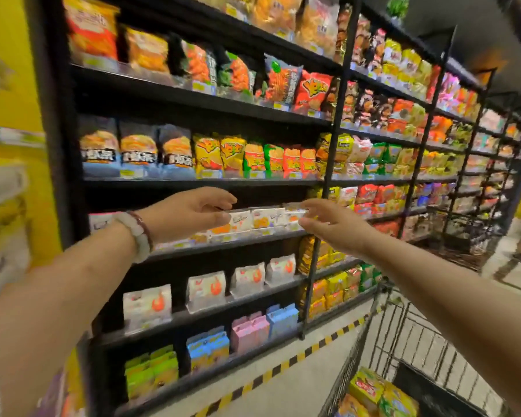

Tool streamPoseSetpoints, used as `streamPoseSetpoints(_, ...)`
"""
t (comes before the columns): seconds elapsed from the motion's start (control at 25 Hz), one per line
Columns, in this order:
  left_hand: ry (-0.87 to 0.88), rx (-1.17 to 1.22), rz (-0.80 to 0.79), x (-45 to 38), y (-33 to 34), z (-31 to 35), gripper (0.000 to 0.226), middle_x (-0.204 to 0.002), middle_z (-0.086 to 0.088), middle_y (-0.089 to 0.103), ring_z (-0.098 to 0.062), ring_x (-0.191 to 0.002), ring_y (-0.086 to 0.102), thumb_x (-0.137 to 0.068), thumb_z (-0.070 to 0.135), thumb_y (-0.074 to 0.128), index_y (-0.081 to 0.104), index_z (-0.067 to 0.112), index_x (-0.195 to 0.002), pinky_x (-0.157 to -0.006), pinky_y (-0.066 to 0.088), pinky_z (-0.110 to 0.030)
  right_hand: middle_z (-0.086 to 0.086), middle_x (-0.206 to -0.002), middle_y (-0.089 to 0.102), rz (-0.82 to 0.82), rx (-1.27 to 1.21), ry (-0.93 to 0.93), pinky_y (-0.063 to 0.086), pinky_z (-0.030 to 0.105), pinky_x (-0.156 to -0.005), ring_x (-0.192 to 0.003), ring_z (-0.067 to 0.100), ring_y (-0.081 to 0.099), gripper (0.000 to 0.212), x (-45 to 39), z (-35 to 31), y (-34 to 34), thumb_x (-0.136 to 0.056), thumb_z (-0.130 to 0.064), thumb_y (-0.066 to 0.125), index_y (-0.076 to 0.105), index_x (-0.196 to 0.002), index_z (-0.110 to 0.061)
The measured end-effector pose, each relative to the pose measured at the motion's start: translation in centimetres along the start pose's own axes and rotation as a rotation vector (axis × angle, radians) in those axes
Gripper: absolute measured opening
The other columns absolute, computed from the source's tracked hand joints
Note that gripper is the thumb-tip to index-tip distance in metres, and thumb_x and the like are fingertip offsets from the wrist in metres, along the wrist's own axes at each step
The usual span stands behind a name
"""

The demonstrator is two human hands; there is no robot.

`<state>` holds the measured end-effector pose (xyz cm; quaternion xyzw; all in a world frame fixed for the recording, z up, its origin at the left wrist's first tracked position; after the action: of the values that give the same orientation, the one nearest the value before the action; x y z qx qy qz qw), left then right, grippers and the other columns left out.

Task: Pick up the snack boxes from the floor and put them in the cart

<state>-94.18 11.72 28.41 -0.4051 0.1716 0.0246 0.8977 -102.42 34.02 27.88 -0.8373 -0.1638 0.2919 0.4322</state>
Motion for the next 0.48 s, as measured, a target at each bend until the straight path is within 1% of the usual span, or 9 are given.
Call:
streamPoseSetpoints(0.04, -0.036, -0.019, 0.003, 2.2, -0.8, -0.3, 0.038, -0.126, 0.011, 0.053, -0.008, -0.117, 0.051, -0.087, 0.039, 0.059, 0.049, 0.035, -0.122, -0.101, 0.042, -0.032, -0.009, -0.118, 0.051, -0.021, -0.028, -0.015, 0.044, 0.027, -0.083, -0.106, 0.007, 0.048, 0.043, 0.3, -1.3, 1.1, -0.096, -0.04, 0.048, 0.043, -0.136, -0.027)
streamPoseSetpoints(0.12, -0.094, -0.062, 0.012, 6.8, -2.6, -0.8, 0.046, -0.123, 0.013, 0.055, -0.006, -0.116, 0.052, -0.07, 0.057, 0.063, 0.047, 0.046, -0.112, -0.101, 0.044, -0.036, -0.007, -0.123, 0.052, -0.072, -0.07, -0.072, 0.042, 0.024, -0.08, -0.106, 0.007, 0.048, 0.043, 0.7, -4.4, 3.4, -0.095, -0.042, 0.047, 0.044, -0.135, -0.027)
streamPoseSetpoints(0.16, -0.129, -0.073, 0.03, 9.1, -3.7, -1.0, 0.048, -0.122, 0.014, 0.055, -0.006, -0.115, 0.053, -0.065, 0.062, 0.063, 0.047, 0.048, -0.108, -0.101, 0.044, -0.037, -0.006, -0.125, 0.052, -0.096, -0.088, -0.104, 0.042, 0.023, -0.08, -0.106, 0.007, 0.048, 0.042, 0.8, -6.1, 4.5, -0.096, -0.042, 0.047, 0.044, -0.135, -0.026)
streamPoseSetpoints(0.24, -0.196, -0.064, 0.084, 13.7, -6.1, -1.7, 0.039, -0.122, 0.013, 0.055, -0.008, -0.116, 0.052, -0.074, 0.052, 0.067, 0.046, 0.048, -0.106, -0.103, 0.043, -0.038, -0.005, -0.127, 0.052, -0.13, -0.126, -0.165, 0.044, 0.024, -0.083, -0.107, 0.008, 0.049, 0.042, 1.3, -10.2, 6.2, -0.096, -0.04, 0.047, 0.044, -0.135, -0.025)
streamPoseSetpoints(0.28, -0.226, -0.058, 0.114, 16.0, -7.3, -2.0, 0.032, -0.122, 0.013, 0.055, -0.008, -0.117, 0.052, -0.079, 0.045, 0.062, 0.046, 0.047, -0.106, -0.102, 0.043, -0.037, -0.004, -0.128, 0.053, -0.146, -0.146, -0.198, 0.045, 0.026, -0.084, -0.109, 0.01, 0.051, 0.042, 1.5, -12.3, 7.1, -0.096, -0.04, 0.048, 0.044, -0.135, -0.025)
streamPoseSetpoints(0.32, -0.254, -0.06, 0.146, 18.6, -8.8, -2.2, 0.029, -0.123, 0.013, 0.054, -0.007, -0.117, 0.051, -0.082, 0.037, 0.059, 0.045, 0.047, -0.106, -0.1, 0.043, -0.034, -0.003, -0.129, 0.053, -0.161, -0.171, -0.238, 0.046, 0.026, -0.085, -0.111, 0.012, 0.052, 0.042, 1.9, -14.9, 8.0, -0.096, -0.04, 0.049, 0.045, -0.135, -0.025)
streamPoseSetpoints(0.4, -0.304, -0.096, 0.204, 23.7, -11.7, -2.3, 0.031, -0.121, 0.015, 0.053, -0.002, -0.111, 0.053, -0.09, 0.025, 0.056, 0.045, 0.047, -0.108, -0.09, 0.045, -0.02, -0.002, -0.13, 0.054, -0.183, -0.219, -0.311, 0.047, 0.022, -0.079, -0.11, 0.012, 0.053, 0.042, 2.8, -19.9, 10.1, -0.096, -0.038, 0.049, 0.045, -0.136, -0.025)
streamPoseSetpoints(0.44, -0.337, -0.127, 0.229, 26.4, -13.2, -2.4, 0.032, -0.12, 0.016, 0.053, 0.004, -0.106, 0.053, -0.092, 0.022, 0.054, 0.044, 0.046, -0.11, -0.083, 0.044, -0.013, -0.001, -0.13, 0.053, -0.201, -0.244, -0.346, 0.046, 0.018, -0.075, -0.108, 0.011, 0.053, 0.041, 3.4, -22.6, 11.2, -0.096, -0.037, 0.049, 0.045, -0.136, -0.024)
streamPoseSetpoints(0.48, -0.377, -0.156, 0.257, 29.3, -14.6, -2.6, 0.031, -0.118, 0.018, 0.052, 0.008, -0.102, 0.052, -0.093, 0.022, 0.052, 0.044, 0.043, -0.114, -0.078, 0.044, -0.01, -0.001, -0.131, 0.053, -0.22, -0.268, -0.377, 0.046, 0.016, -0.074, -0.108, 0.01, 0.053, 0.041, 4.0, -25.2, 12.5, -0.097, -0.037, 0.048, 0.046, -0.135, -0.024)
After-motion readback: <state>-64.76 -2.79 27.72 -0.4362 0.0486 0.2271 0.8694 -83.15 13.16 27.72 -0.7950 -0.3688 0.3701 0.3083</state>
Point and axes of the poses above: each hand's wrist, its own x-axis away from the middle knuckle, its own y-axis out of the palm, z = x × y, the point moved 5 cm from there along -x, towards the middle knuckle
